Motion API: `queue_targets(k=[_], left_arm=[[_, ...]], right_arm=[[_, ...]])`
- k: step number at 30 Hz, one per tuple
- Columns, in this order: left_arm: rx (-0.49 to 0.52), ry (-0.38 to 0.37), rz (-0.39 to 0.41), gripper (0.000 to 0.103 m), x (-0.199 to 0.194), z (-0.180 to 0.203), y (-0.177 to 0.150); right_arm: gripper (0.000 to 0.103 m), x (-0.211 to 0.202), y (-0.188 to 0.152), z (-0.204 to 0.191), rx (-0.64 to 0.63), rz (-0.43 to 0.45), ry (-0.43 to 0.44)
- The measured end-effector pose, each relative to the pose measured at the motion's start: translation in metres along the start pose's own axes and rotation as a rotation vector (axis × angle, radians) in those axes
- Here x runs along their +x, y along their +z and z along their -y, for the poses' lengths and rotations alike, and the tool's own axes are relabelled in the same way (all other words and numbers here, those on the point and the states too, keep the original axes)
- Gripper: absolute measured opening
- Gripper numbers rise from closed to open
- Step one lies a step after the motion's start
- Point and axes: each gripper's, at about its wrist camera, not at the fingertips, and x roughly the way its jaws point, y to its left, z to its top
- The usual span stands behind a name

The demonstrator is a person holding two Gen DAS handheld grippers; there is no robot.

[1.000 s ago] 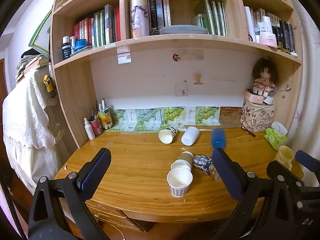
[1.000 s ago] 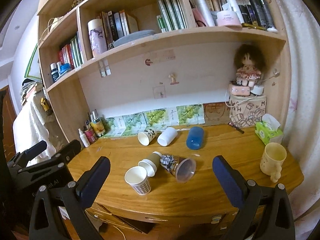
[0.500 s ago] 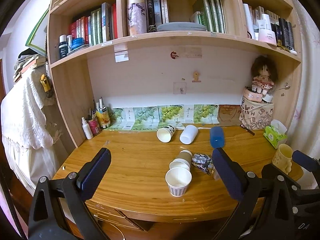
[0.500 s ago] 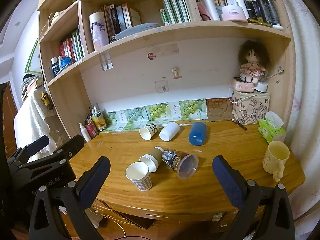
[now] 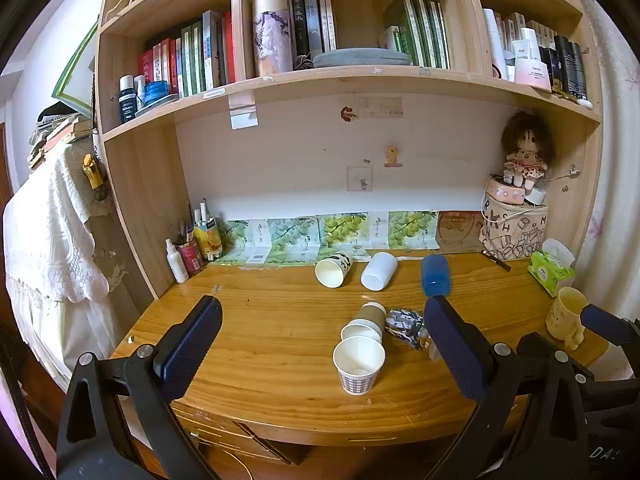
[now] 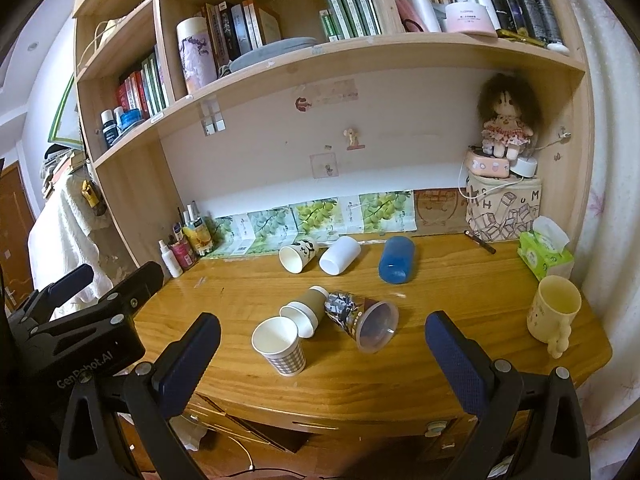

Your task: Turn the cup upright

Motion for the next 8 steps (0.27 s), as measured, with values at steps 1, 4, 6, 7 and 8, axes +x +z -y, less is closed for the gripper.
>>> queue_targets(k=[1,4,6,7,8], left_arm=[[0.000,-0.002,-0.001,0.101,-0.0004,-0.0003,-0.0001],[-0.005,0.003,0.001,0.101,-0.0007,-0.0004,0.0001],[-0.002,0.000,-0.002,0.101,0.0006,-0.0005,0.0005],[-0.004,-0.001,-0.003,0.101,0.0002,-0.0008,0.0002],[-0.002,-0.001,-0.002,0.101,0.0005,-0.0009,0.0004]], right_arm=[[0.102,-0.0004,-0.0004,-0.0001,0.000,-0.001,0.002],[0.102,0.0004,-0.0012,-0.0003,-0.002,-0.007,0.006],[0.102,0.0007,-0.0018,-0.0007,-0.001,-0.012,0.006],[0.102,0.0007,-0.0024,-0.0007,-0.001,-0.015,0.006],[0.102,0.0008,-0.0025,-0.0009,0.000,-0.017,0.006]])
